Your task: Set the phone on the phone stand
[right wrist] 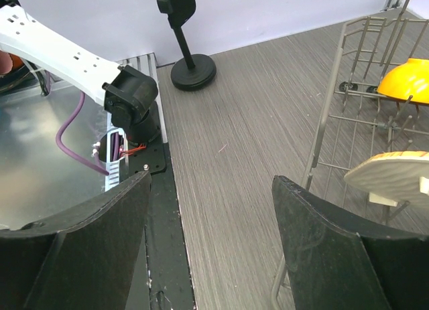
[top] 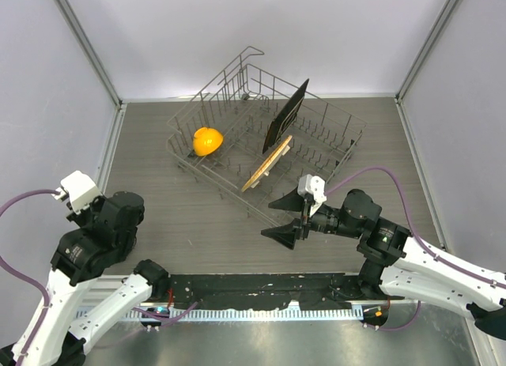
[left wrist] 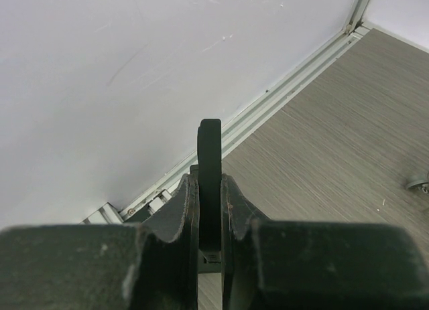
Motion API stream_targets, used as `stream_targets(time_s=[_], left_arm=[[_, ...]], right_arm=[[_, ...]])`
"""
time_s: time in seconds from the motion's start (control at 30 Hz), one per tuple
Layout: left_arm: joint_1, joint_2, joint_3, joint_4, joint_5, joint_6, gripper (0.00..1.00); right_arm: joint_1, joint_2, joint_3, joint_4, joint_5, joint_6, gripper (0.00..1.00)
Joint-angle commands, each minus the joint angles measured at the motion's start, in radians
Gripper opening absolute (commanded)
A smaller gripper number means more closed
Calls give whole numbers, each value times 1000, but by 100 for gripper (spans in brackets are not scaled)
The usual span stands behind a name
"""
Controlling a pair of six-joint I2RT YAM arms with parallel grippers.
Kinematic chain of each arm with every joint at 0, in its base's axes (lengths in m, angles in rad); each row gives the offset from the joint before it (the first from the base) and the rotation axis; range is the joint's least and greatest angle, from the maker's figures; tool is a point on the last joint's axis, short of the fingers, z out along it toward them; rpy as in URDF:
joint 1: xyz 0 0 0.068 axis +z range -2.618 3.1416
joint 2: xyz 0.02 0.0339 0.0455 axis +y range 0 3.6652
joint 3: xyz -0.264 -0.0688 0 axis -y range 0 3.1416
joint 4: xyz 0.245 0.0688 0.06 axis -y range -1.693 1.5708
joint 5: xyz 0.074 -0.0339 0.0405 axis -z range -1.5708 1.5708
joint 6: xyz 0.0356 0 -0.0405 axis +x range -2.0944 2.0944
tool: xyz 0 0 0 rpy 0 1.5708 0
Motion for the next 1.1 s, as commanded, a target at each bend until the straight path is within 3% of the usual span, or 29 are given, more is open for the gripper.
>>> stream_targets(time_s=[0.0, 0.23, 0.33, 0.47, 0.5, 0.7, 0.8, 0.9, 1.0, 1.03, 1.07], left_arm=[[4, -4, 9, 86, -133, -12, 0], [4, -23, -7, 122, -122, 23, 1], [4, -33, -13, 145, -116, 41, 9], [4, -43, -10, 164, -105, 72, 28], [3, -43, -8, 164, -104, 78, 38], [3, -40, 21, 152, -73, 90, 73], [4, -49, 74, 152, -21, 92, 81], [4, -64, 153, 179, 40, 112, 82], [4, -124, 197, 346, 204, 240, 82], [4, -151, 181, 483, 265, 280, 82], [4, -218, 168, 554, 396, 346, 82]], right_arm=[[6, 0, 15, 25, -2, 13, 78], [6, 4, 16, 25, -2, 13, 78], [6, 0, 16, 23, -2, 15, 78], [6, -3, 16, 22, -8, 10, 78], [6, -3, 16, 22, -7, 12, 78], [4, -4, 18, 19, -7, 12, 78], [6, -6, 19, 16, -1, 10, 78], [4, -6, 24, 11, 13, 10, 78], [6, -12, 27, 7, 115, 27, 78], [6, -16, 33, 1, 168, 38, 78], [6, -22, 36, -9, 232, 62, 79]])
